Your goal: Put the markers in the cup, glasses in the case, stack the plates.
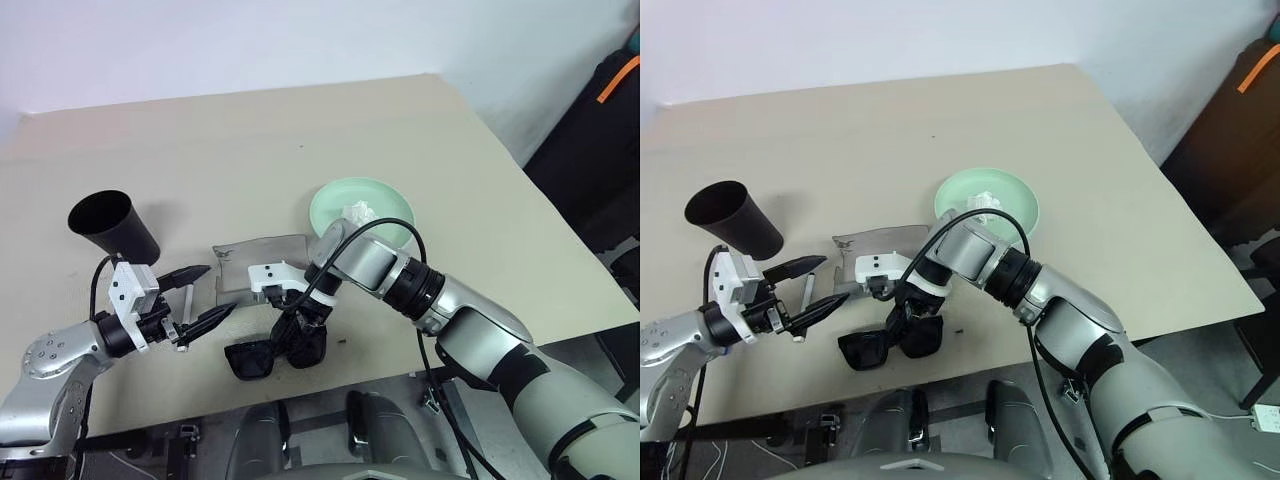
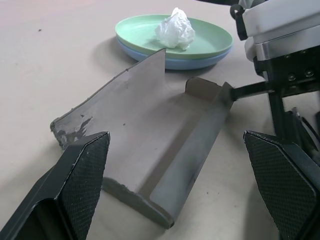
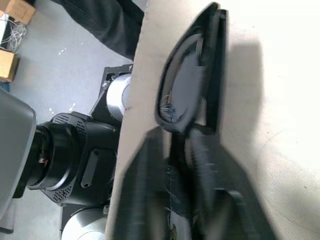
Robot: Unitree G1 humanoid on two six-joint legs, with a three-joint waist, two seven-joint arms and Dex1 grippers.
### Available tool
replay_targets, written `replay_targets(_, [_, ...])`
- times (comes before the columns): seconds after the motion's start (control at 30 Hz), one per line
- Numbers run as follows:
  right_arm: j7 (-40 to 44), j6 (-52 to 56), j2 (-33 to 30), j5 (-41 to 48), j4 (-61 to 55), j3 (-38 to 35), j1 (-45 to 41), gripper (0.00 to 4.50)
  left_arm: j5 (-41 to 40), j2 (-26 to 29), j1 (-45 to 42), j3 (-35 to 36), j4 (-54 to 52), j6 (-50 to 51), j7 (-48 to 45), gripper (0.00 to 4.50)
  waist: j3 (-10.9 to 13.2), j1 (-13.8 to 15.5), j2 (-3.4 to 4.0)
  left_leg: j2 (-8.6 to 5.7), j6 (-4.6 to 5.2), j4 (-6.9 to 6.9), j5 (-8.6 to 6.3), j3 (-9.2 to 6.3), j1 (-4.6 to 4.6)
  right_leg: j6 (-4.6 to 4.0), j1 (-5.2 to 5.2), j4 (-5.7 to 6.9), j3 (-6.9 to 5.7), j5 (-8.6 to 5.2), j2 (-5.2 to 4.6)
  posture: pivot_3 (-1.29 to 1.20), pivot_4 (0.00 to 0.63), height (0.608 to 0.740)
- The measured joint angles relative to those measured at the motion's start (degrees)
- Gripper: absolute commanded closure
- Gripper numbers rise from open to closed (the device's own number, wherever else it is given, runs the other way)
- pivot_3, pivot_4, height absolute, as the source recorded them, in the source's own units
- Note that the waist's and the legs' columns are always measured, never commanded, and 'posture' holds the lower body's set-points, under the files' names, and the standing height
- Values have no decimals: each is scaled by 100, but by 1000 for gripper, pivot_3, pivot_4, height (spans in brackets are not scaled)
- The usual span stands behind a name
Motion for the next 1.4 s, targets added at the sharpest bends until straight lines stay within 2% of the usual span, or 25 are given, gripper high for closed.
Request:
replay_targets(0.23, [53,36,-15,62,-12,-93,-120,4482,0,-16,75,40,-14,-67,18,0,-1,-3,-1,1,-1,2,0,-6,6,-19,-8,17,0,10,4,0,150,735])
replay_targets(0.5, [302,177,-191,422,258,-1064,-1109,4482,-185,-47,429,486,-37,-84,74,0,0,4,-1,1,-2,-2,-1,-12,6,-23,-11,10,-3,12,6,0,150,735])
replay_targets(0.7, [448,-577,-215,270,1604,-1367,-1563,4482,-291,-34,875,999,-104,-53,131,0,0,-2,-1,1,-2,-4,-1,-6,-21,-23,-27,-12,-4,14,4,0,150,735])
replay_targets(0.93, [261,-1635,420,-123,3244,-1645,-1889,4482,-361,-2,1198,1460,-112,-31,90,0,1,-14,0,2,-2,-7,0,-5,-30,-23,-38,-11,-4,14,7,0,150,735])
replay_targets(1.13, [13,-2442,907,-483,4002,-1833,-1914,4482,-358,-126,1297,1460,-180,-22,190,0,1,-6,0,2,-3,-6,-1,-5,-31,-22,-37,-13,-4,14,4,0,150,735])
replay_targets(1.4, [-479,-3444,1108,-982,4556,-2026,-1708,4482,-358,-212,1315,1441,-367,56,262,0,0,-13,-1,2,-3,-7,-1,-4,-31,-23,-36,-13,-4,14,4,0,150,735])
